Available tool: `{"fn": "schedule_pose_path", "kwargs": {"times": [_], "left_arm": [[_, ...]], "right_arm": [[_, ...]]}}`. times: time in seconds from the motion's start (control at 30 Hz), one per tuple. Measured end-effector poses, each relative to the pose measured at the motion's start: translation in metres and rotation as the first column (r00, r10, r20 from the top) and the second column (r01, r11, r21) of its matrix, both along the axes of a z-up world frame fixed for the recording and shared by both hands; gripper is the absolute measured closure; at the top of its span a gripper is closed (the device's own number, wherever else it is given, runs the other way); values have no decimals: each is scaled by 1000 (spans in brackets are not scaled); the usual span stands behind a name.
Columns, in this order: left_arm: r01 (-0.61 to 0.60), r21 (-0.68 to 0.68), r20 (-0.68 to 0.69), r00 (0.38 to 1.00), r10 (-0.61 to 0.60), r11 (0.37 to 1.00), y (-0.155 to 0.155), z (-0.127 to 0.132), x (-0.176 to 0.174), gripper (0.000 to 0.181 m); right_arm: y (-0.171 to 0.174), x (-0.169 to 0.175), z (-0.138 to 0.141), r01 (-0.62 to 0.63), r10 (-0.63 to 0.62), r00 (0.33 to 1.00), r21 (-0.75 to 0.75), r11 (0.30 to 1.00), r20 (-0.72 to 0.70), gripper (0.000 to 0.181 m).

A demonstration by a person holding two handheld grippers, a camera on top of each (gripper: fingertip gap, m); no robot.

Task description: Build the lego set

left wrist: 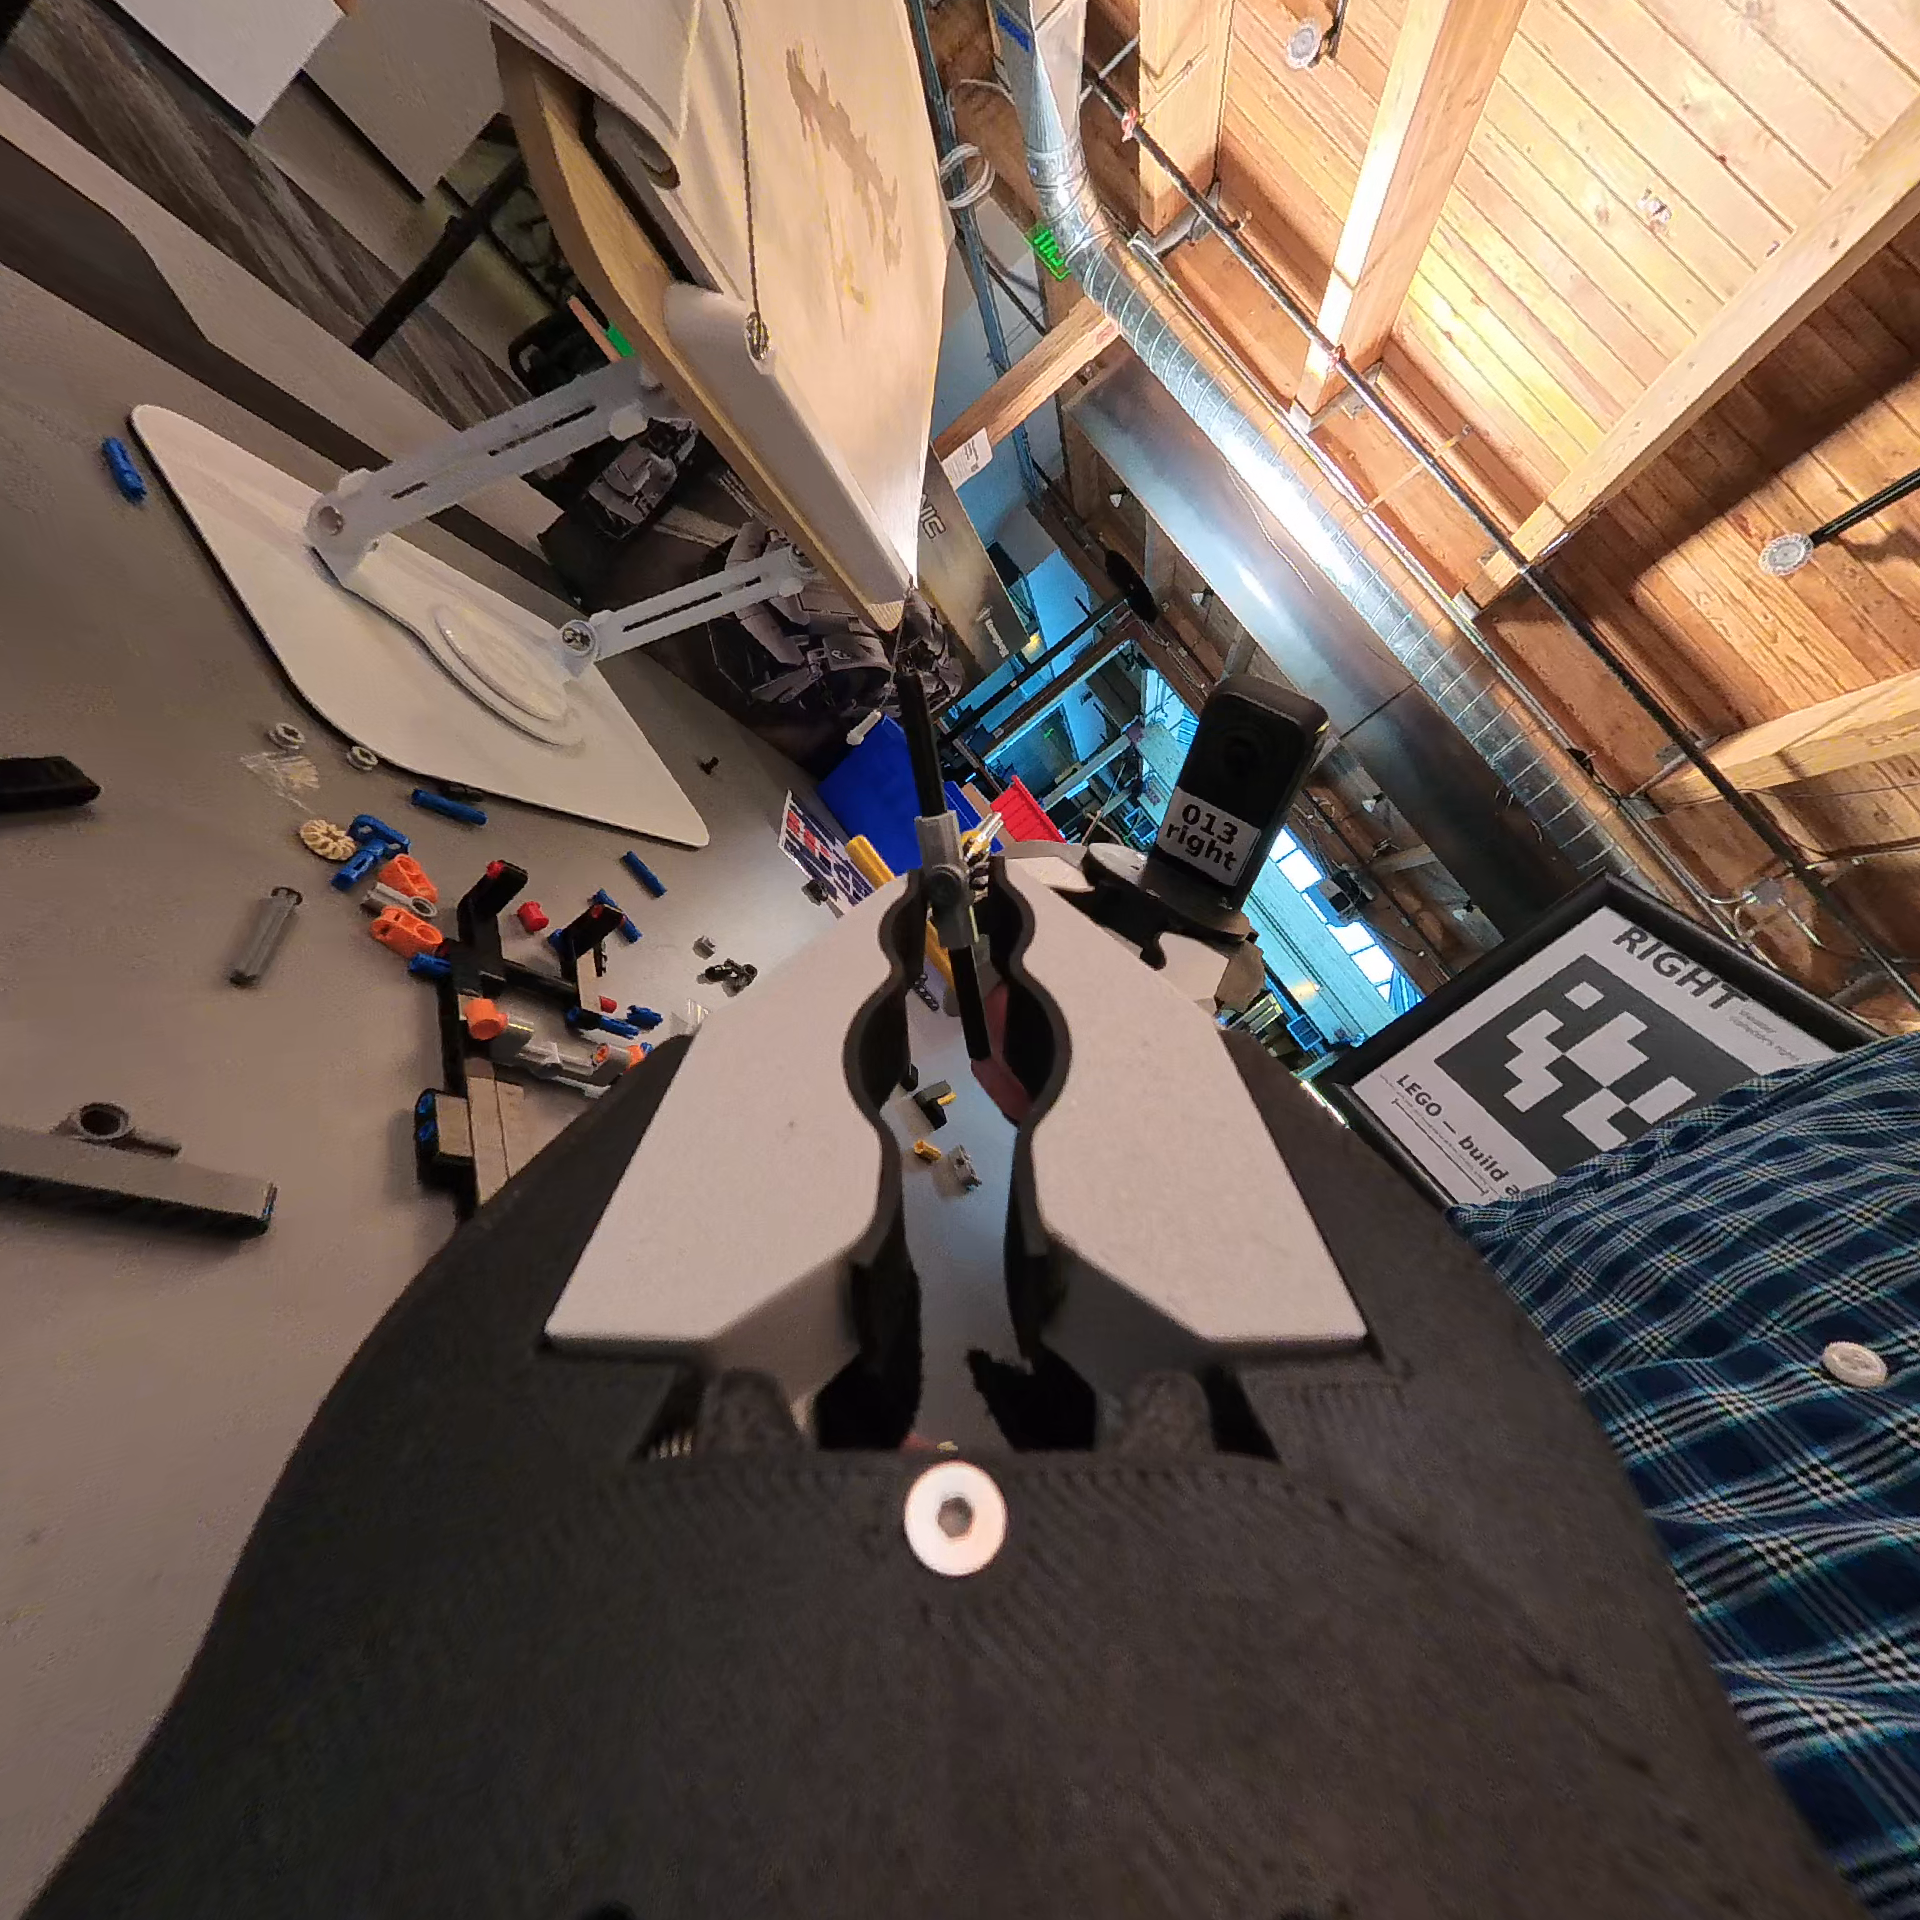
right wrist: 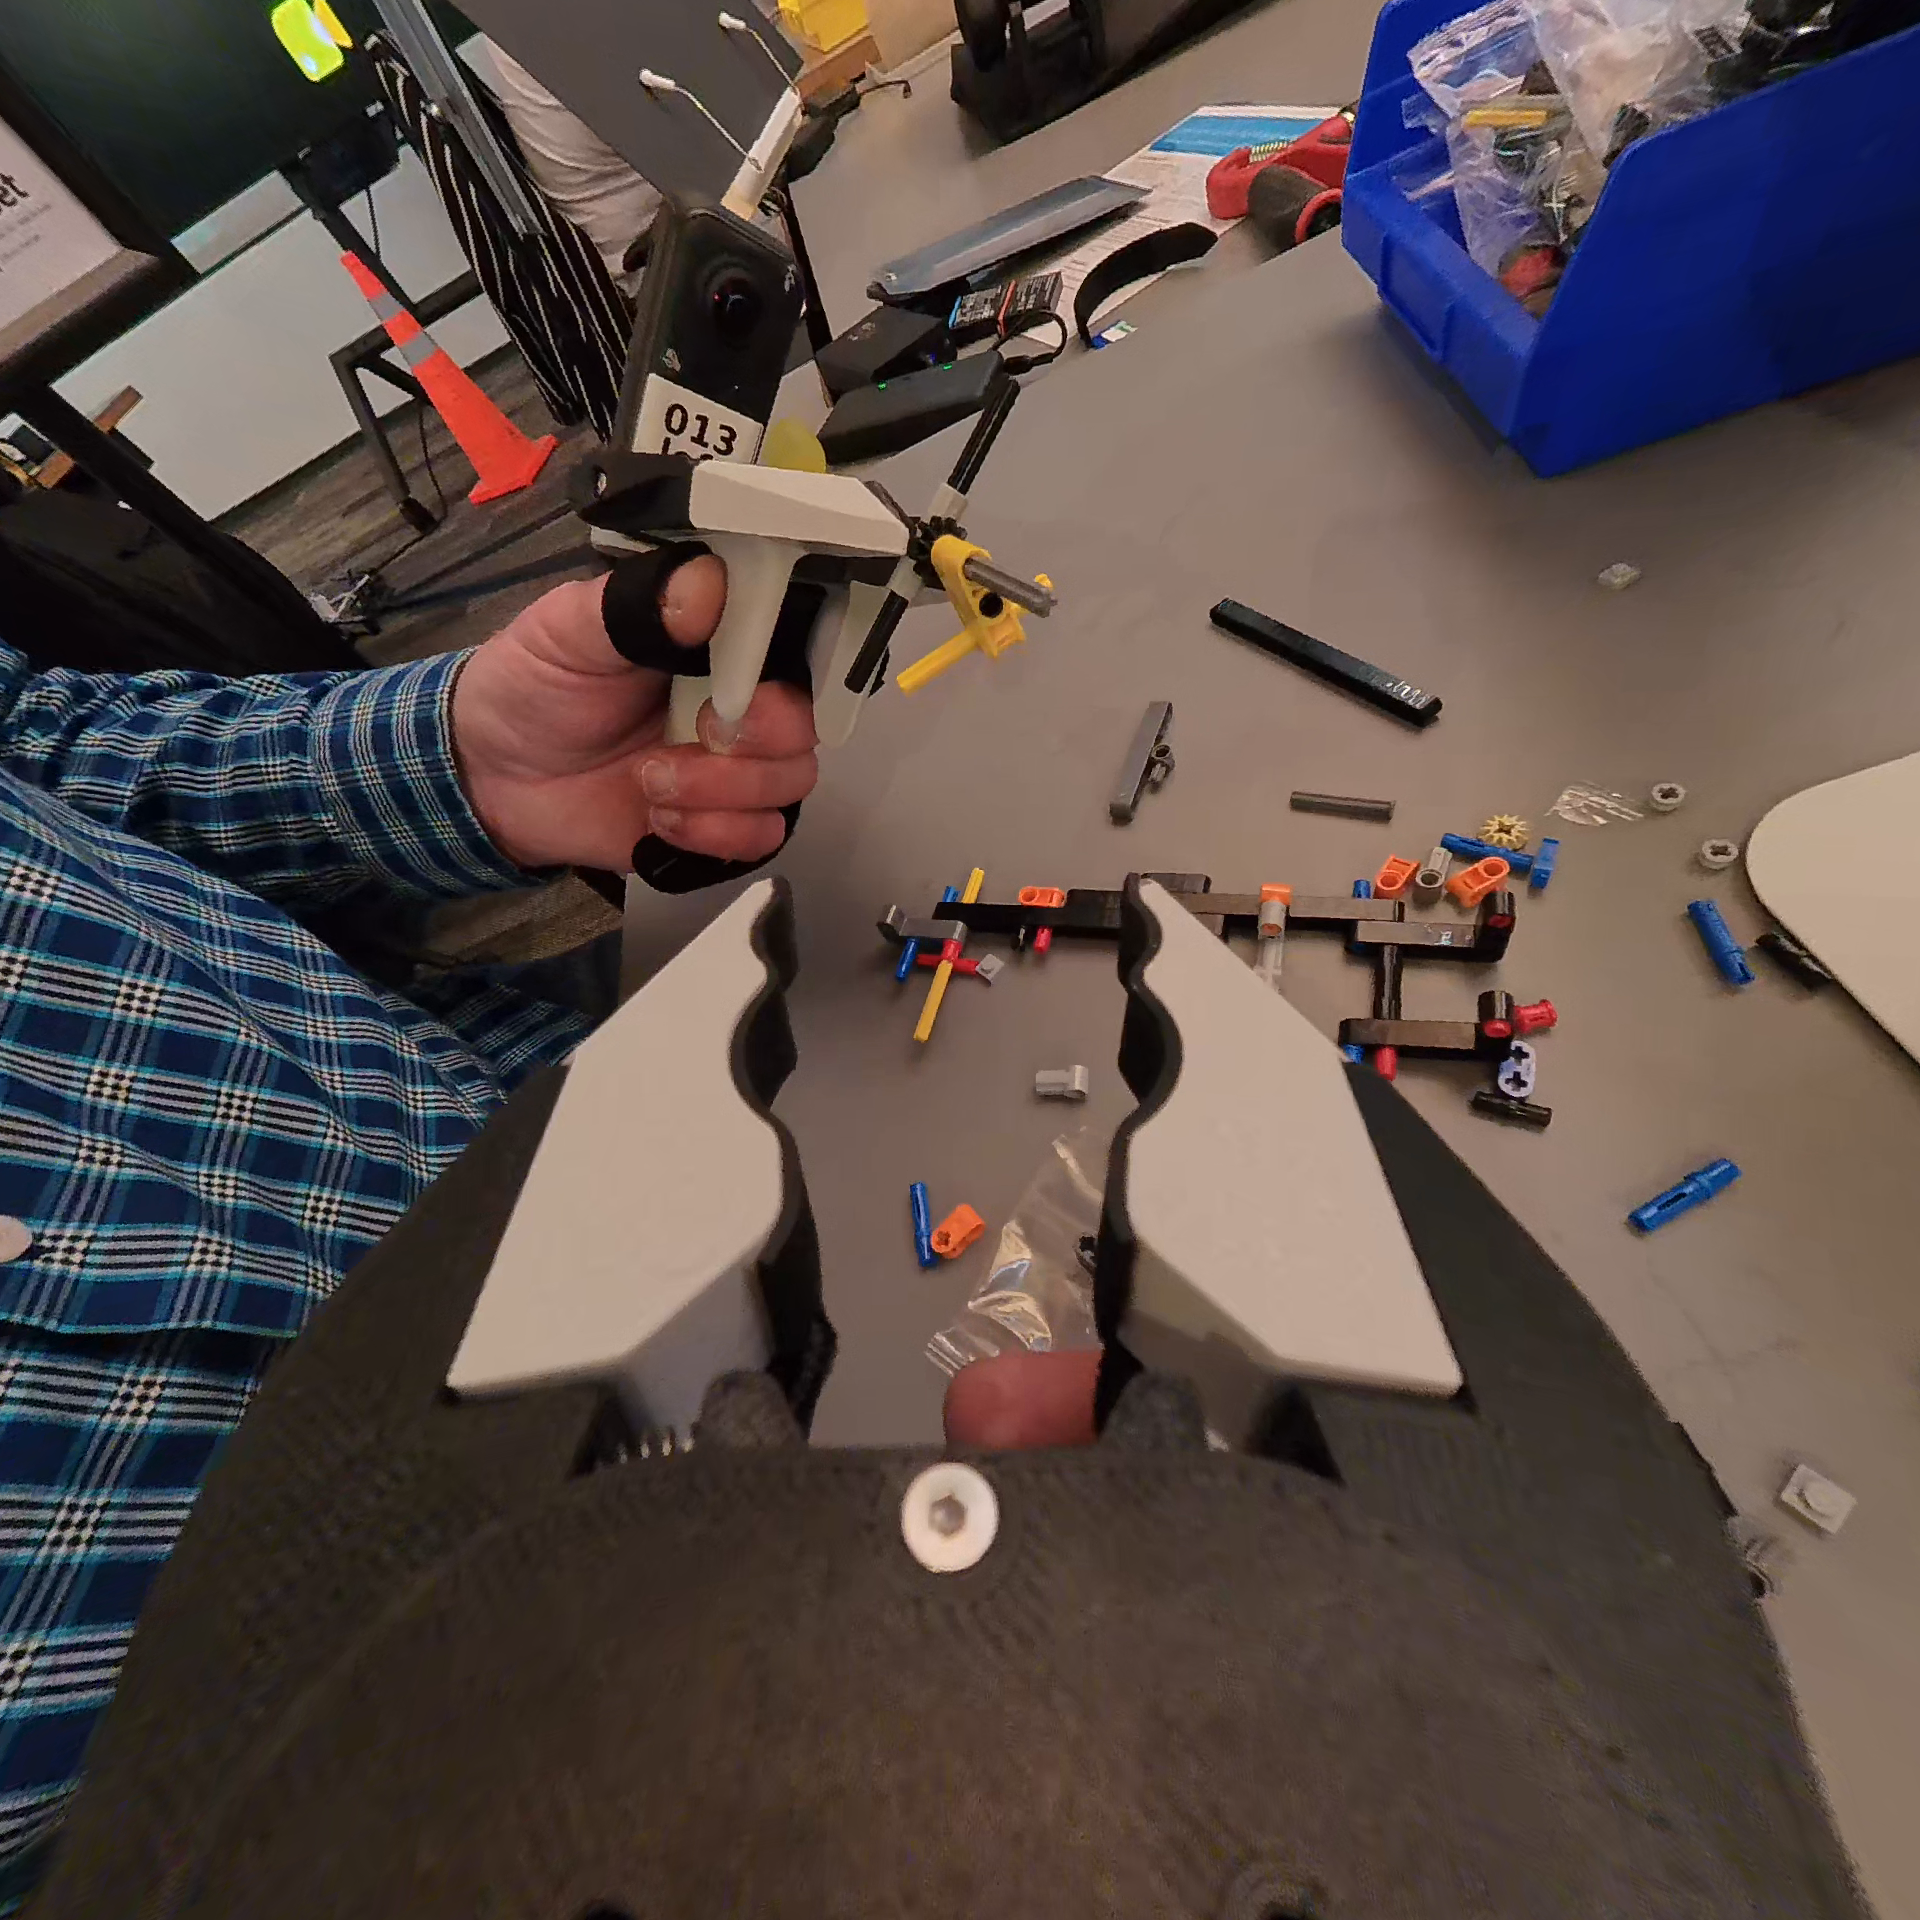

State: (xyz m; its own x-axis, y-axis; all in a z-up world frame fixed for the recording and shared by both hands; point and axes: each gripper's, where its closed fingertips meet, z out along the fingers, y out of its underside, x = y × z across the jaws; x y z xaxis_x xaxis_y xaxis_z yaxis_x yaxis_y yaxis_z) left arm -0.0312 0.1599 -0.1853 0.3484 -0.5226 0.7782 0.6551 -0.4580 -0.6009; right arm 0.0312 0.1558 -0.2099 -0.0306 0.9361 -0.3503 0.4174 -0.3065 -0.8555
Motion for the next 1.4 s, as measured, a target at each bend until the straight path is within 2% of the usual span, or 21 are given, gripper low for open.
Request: {"fn": "schedule_pose_path", "kwargs": {"times": [0.67, 1.4], "left_arm": [[-10, -8, 6, 1000, 10, 1000, 1, -5, -8, 173], [-21, -23, -15, 1000, 21, 1000, 3, -12, -12, 173]], "right_arm": [[5, 9, -7, 38, -39, 999, 37, 999, 30, 121], [11, 38, -13, 112, -113, 993, 50, 993, 36, 121]]}}
